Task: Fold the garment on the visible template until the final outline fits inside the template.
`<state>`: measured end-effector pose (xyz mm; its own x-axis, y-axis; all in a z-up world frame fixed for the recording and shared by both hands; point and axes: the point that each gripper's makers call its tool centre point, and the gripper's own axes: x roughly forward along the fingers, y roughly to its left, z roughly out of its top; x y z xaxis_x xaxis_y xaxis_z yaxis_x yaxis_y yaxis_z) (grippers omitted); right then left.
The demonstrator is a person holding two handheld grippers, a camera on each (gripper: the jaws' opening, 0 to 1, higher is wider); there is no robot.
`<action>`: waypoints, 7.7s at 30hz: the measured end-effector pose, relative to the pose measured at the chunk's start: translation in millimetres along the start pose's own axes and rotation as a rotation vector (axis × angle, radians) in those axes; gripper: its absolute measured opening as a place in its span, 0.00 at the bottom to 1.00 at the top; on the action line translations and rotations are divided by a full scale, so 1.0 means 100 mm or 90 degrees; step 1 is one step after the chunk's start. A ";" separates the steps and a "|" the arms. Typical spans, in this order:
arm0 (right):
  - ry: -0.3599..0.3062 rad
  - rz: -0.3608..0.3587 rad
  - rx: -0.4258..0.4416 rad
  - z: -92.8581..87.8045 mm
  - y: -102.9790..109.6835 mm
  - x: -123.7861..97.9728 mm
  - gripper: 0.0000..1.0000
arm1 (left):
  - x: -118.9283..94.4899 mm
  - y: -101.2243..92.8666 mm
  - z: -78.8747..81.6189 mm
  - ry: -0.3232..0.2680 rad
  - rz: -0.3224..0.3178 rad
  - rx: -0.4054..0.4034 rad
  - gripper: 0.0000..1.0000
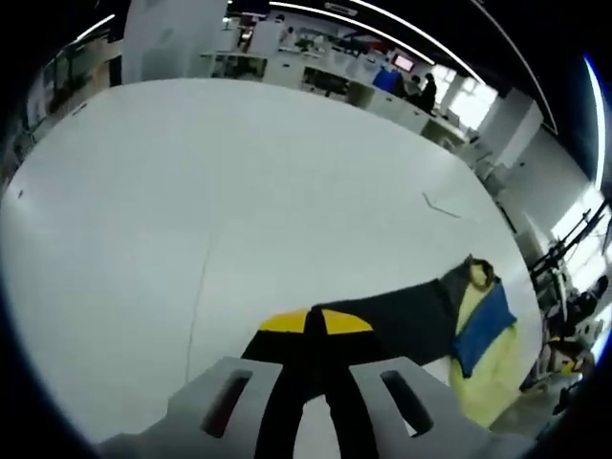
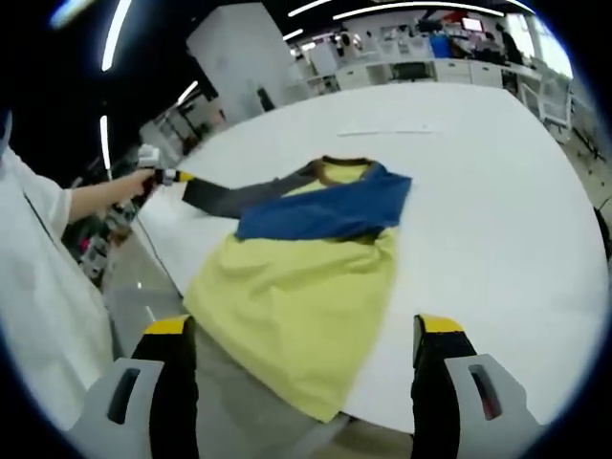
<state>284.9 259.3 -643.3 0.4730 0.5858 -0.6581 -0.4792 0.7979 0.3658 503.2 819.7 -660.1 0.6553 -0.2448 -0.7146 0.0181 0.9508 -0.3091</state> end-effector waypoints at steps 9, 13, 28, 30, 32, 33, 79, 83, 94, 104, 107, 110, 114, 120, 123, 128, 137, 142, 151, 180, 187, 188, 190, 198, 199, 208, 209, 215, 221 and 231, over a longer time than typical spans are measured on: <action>-0.021 -0.011 0.001 -0.01 -0.02 -0.13 0.93 | -0.11 -0.12 0.06 -0.014 -0.012 -0.012 0.00; -0.034 -0.009 0.000 0.00 0.01 -0.15 0.93 | -0.19 -0.19 0.12 -0.027 -0.018 -0.019 0.00; -0.053 -0.012 -0.009 -0.08 0.07 -0.32 0.93 | -0.44 -0.51 0.23 -0.071 -0.056 -0.040 0.00; -0.055 -0.010 -0.010 -0.09 0.10 -0.33 0.93 | -0.49 -0.56 0.22 -0.074 -0.062 -0.046 0.00; -0.056 -0.007 -0.012 -0.11 0.13 -0.34 0.93 | -0.50 -0.55 0.23 -0.074 -0.062 -0.046 0.00; -0.056 -0.006 -0.012 -0.13 0.14 -0.35 0.93 | -0.53 -0.57 0.23 -0.077 -0.060 -0.041 0.00; -0.094 -0.039 -0.011 -0.51 0.23 -0.90 0.93 | -1.00 -1.86 0.32 -0.103 -0.199 -0.039 0.00; -0.098 -0.049 -0.006 -0.55 0.20 -0.98 0.93 | -0.99 -2.02 0.34 -0.097 -0.205 0.002 0.00; -0.104 -0.073 0.011 -0.72 0.20 -1.13 0.93 | -0.89 -2.60 0.35 -0.081 -0.263 0.058 0.00; -0.115 -0.099 0.037 -0.89 0.21 -1.30 0.93 | -0.83 -2.95 0.34 -0.065 -0.310 0.065 0.00; -0.118 -0.104 0.041 -0.92 0.23 -1.32 0.93 | -0.82 -3.04 0.34 -0.061 -0.321 0.068 0.00; -0.120 -0.107 0.043 -0.93 0.24 -1.33 0.93 | -0.80 -3.12 0.35 -0.059 -0.329 0.073 0.00; -0.120 -0.110 0.044 -0.96 0.25 -1.36 0.93 | -0.78 -3.24 0.33 -0.052 -0.345 0.072 0.00; -0.124 -0.119 0.048 -0.98 0.20 -1.43 0.93 | -0.73 -3.42 0.28 -0.045 -0.360 0.076 0.00; -0.125 -0.121 0.049 -0.98 0.19 -1.44 0.93 | -0.66 -3.51 0.23 -0.036 -0.365 0.077 0.00; -0.119 -0.121 0.044 -1.00 0.20 -1.47 0.93 | -0.56 -3.68 0.14 -0.024 -0.373 0.081 0.00; -0.122 -0.137 0.059 -1.07 0.12 -1.57 0.93 | -0.44 -3.91 0.06 -0.006 -0.387 0.087 0.00; -0.125 -0.145 0.069 -1.11 0.08 -1.61 0.93 | -0.36 -4.04 0.02 0.005 -0.397 0.097 0.00; -0.128 -0.152 0.077 -1.11 0.05 -1.61 0.93 | -0.24 -4.21 -0.10 0.030 -0.406 0.108 0.00; -0.131 -0.166 0.102 -1.18 -0.06 -1.65 0.93 | 0.14 -4.51 -0.38 0.089 -0.401 0.104 0.00; -0.133 -0.168 0.108 -1.17 -0.10 -1.64 0.93 | 0.15 -4.58 -0.43 0.097 -0.401 0.104 0.00; -0.134 -0.170 0.109 -1.17 -0.10 -1.64 0.93 | 0.16 -4.59 -0.44 0.099 -0.400 0.104 0.00; -0.136 -0.172 0.111 -1.16 -0.11 -1.65 0.93 | 0.18 -4.59 -0.45 0.102 -0.400 0.105 0.00; -0.138 -0.177 0.120 -1.16 -0.13 -1.65 0.93 | 0.25 -4.63 -0.49 0.112 -0.400 0.101 0.00; -0.138 -0.176 0.120 -1.16 -0.13 -1.64 0.93 | 0.26 -4.63 -0.50 0.114 -0.400 0.101 0.00; -0.136 -0.176 0.125 -1.14 -0.14 -1.63 0.93 | 0.38 -4.64 -0.58 0.128 -0.395 0.092 0.00; -0.136 -0.176 0.126 -1.14 -0.15 -1.63 0.93 | 0.39 -4.64 -0.59 0.129 -0.394 0.091 0.00; -0.137 -0.175 0.129 -1.15 -0.16 -1.63 0.93 | 0.45 -4.65 -0.62 0.134 -0.388 0.084 0.00; -0.137 -0.170 0.128 -1.14 -0.17 -1.62 0.93 | 0.52 -4.65 -0.65 0.140 -0.386 0.077 0.00; -0.133 -0.154 0.092 -1.06 -0.20 -1.57 0.94 | 0.63 -4.71 -0.71 0.147 -0.380 0.056 0.00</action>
<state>142.2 135.9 -617.1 0.7077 0.3825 -0.5941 -0.2326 0.9200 0.3153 481.9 342.9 -603.8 0.3338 -0.7614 -0.5557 0.3968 0.6482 -0.6499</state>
